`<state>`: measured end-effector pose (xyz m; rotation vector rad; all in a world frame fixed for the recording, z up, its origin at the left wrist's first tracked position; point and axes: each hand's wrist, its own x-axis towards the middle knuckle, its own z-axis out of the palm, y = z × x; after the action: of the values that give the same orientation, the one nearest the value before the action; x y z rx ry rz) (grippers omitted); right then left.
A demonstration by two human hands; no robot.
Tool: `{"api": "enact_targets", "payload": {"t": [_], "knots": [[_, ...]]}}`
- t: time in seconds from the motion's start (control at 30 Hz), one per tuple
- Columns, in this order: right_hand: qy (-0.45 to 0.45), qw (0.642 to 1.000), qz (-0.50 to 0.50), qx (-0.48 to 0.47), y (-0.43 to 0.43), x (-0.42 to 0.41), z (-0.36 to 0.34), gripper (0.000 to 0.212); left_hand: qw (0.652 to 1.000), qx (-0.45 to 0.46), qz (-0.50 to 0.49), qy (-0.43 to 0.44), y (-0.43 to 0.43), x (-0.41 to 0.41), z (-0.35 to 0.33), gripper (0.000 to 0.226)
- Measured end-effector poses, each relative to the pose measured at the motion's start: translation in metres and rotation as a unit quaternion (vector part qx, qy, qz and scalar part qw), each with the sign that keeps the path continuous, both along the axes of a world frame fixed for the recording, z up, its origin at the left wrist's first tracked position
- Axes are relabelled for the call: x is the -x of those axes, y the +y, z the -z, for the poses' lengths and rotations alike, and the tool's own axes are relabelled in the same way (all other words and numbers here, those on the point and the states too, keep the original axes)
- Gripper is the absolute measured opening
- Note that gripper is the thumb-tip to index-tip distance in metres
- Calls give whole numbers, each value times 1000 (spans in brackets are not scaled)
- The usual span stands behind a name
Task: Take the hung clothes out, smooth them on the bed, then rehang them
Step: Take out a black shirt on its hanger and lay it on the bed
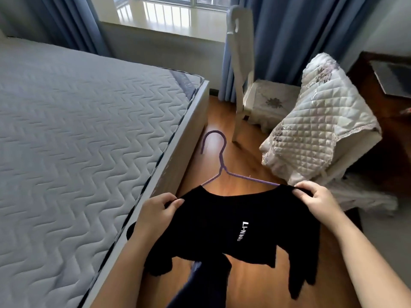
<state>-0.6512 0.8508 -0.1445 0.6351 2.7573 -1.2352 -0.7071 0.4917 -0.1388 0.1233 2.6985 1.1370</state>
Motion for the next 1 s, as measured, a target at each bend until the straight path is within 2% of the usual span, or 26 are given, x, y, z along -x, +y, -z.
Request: {"api": "enact_targets", "payload": {"t": [0.07,0.17,0.33,0.43,0.5,0.57,0.7,0.87,1.0], "knots": [[-10,1000,7,-7,4,23,3,26,1000,-4,-4,-8,7,20,1,14],[-22,999,29,7,12,99,-3,29,1000,1,-16,-14,21,106,-3,15],[10,999,38,26,12,208,-14,33,999,26,-30,2,30,217,-13,14],[-2,999,23,43,17,257,-8,25,998,46,-48,8,33,259,-13,13],[-10,999,-2,53,24,299,-6,18,997,49,-64,9,37,286,-9,13],[-4,999,-28,42,30,346,-1,22,994,47,-94,2,42,312,-6,15],[10,995,-91,42,40,452,10,9,985,40,-166,-9,54,363,-3,18],[10,971,-240,15,56,587,10,9,959,21,-281,-33,80,420,0,20],[4,955,-294,30,78,681,1,9,944,6,-329,-37,118,469,-6,17]]}}
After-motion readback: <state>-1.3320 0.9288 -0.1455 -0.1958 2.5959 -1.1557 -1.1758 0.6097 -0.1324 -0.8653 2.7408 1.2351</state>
